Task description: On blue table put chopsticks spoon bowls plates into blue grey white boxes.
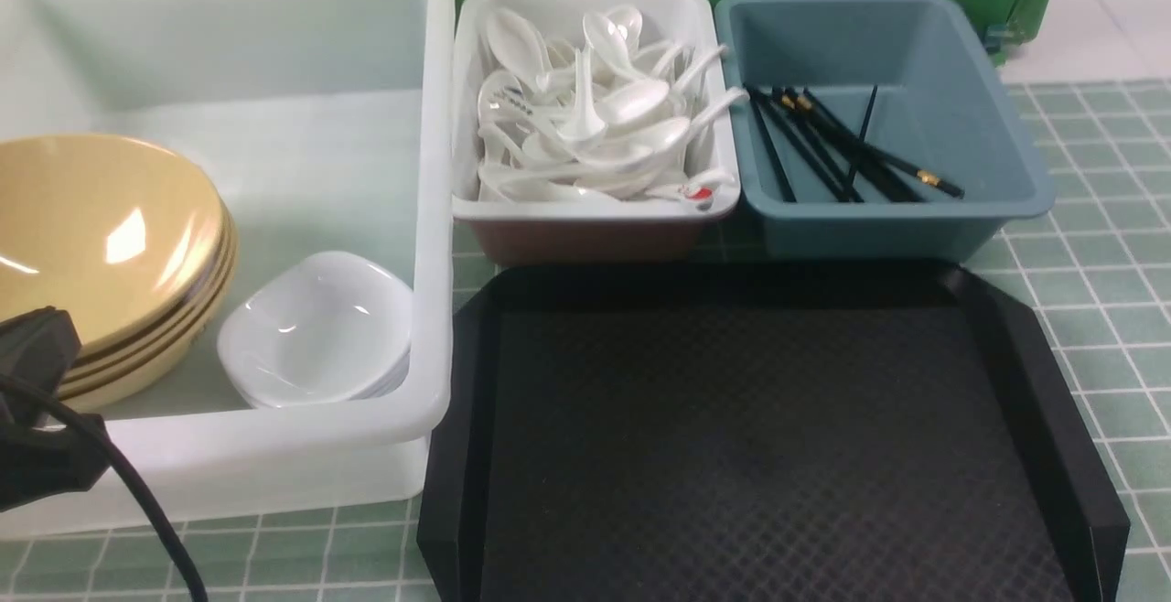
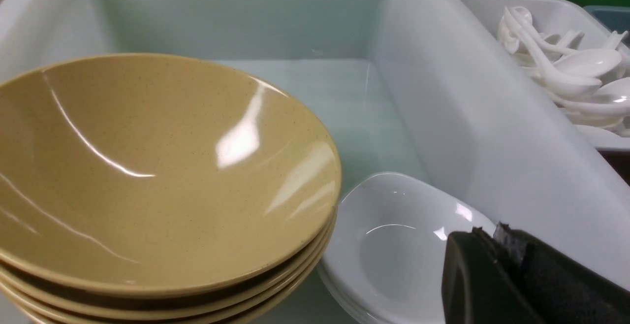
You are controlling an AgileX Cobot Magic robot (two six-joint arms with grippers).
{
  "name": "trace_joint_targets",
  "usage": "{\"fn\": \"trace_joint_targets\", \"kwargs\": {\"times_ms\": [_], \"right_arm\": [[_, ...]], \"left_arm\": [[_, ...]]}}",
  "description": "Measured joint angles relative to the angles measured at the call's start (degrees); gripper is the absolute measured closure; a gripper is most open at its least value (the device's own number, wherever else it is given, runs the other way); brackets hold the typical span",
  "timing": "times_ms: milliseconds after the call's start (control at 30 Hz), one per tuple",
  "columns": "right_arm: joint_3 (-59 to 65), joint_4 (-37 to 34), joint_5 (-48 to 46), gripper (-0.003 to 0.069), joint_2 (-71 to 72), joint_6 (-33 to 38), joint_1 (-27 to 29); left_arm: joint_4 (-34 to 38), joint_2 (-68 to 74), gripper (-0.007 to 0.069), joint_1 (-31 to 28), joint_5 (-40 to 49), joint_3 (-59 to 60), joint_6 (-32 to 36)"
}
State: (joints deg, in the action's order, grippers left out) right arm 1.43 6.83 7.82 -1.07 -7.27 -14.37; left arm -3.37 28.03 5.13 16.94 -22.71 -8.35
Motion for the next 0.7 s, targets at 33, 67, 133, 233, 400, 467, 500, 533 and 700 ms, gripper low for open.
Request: {"fn": "trace_joint_targets", "kwargs": {"times_ms": [33, 67, 133, 233, 400, 467, 500, 533, 700], "right_arm": [[-0.01, 0.00, 0.22, 0.0621, -0.39, -0.25, 0.00], [-0.01, 0.06, 1.18, 0.0621, -1.21, -0.37, 0.00], [0.01, 0.13, 2.01, 0.0621, -3.05, -0.44, 0.00], [0.11, 0.13, 2.23, 0.0619, -4.36, -0.10, 0.00], [0.11, 0.17, 2.35, 0.0617, -1.22, 1.42, 2.49], [0.11, 0.17, 2.20, 0.0616, 0.81, 1.46, 6.05], [0.11, 0.17, 2.21, 0.0616, 1.07, 1.46, 6.37], [0.11, 0.17, 1.90, 0.0616, 1.45, 1.46, 8.52], [0.11, -0.99, -0.89, 0.0615, 1.72, 1.60, 13.61]], "left_arm": [[0.00, 0.00, 0.0622, 0.00, 0.06, 0.06, 0.00], [0.00, 0.00, 0.0622, 0.00, 0.12, 0.06, 0.00], [0.00, 0.00, 0.0622, 0.00, 0.45, 0.11, 0.00], [0.00, 0.00, 0.0622, 0.00, 1.15, 0.11, 0.00], [0.00, 0.00, 0.0622, 0.00, 1.83, 0.11, 0.00], [0.00, 0.00, 0.0622, 0.00, 2.04, 0.11, 0.00], [0.00, 0.00, 0.0622, 0.00, 2.10, 0.11, 0.00], [0.00, 0.00, 0.0622, 0.00, 2.15, 0.11, 0.00], [0.00, 0.00, 0.0622, 0.00, 2.41, 0.11, 0.00]]}}
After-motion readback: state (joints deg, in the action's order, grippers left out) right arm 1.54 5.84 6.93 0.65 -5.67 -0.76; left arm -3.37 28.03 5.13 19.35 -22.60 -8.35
